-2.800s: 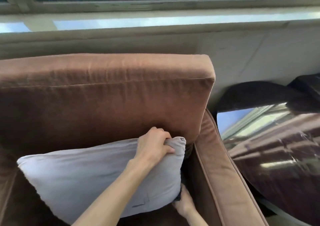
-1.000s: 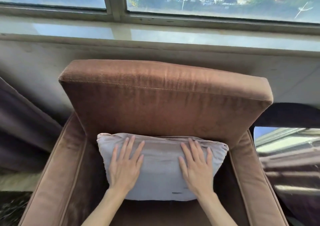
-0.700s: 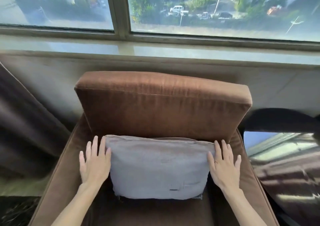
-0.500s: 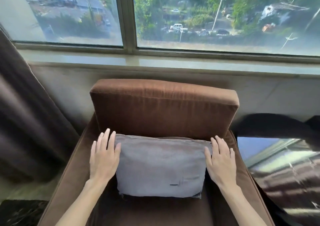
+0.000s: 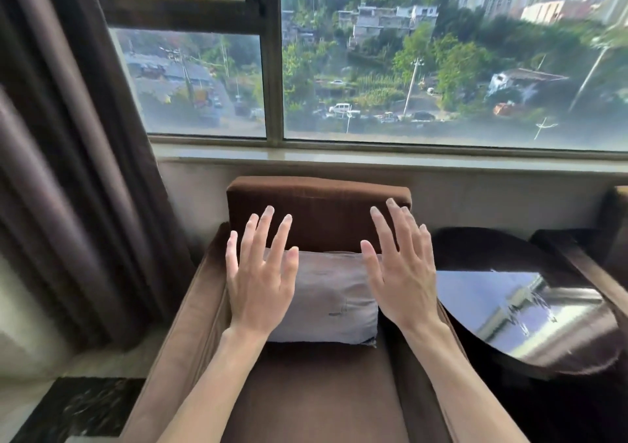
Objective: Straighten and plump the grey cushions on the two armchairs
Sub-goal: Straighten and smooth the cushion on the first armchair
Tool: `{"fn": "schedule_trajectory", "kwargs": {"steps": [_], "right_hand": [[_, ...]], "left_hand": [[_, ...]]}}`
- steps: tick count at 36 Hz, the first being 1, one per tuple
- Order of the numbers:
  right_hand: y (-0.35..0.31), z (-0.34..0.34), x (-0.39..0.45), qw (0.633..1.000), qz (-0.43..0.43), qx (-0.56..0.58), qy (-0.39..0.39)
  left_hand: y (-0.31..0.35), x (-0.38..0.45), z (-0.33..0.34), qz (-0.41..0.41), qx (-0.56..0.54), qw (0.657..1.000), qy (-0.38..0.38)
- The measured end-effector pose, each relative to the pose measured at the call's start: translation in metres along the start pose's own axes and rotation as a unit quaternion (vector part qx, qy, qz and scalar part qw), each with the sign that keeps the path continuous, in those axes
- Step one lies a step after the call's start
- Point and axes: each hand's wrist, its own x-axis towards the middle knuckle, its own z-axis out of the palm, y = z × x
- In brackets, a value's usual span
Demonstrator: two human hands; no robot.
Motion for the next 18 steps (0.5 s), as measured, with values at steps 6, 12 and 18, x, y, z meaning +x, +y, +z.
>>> {"fn": "schedule_trajectory", "kwargs": {"steps": [6, 12, 18], "right_hand": [[-0.028, -0.077, -0.022, 0.998, 0.026, -0.014, -0.056], [-0.049, -0.143, -0.048, 0.992, 0.071, -0.036, -0.096], [-0.053, -0.197, -0.057, 0.99, 0.081, -0.042, -0.103]], "left_hand": [[0.031, -0.018, -0.071, 0.009, -0.006, 1.0, -0.026], [0.057, -0.041, -0.139, 0.003, -0.018, 0.996, -0.089], [0.082, -0.052, -0.185, -0.009, -0.024, 0.989, -0.145]]}}
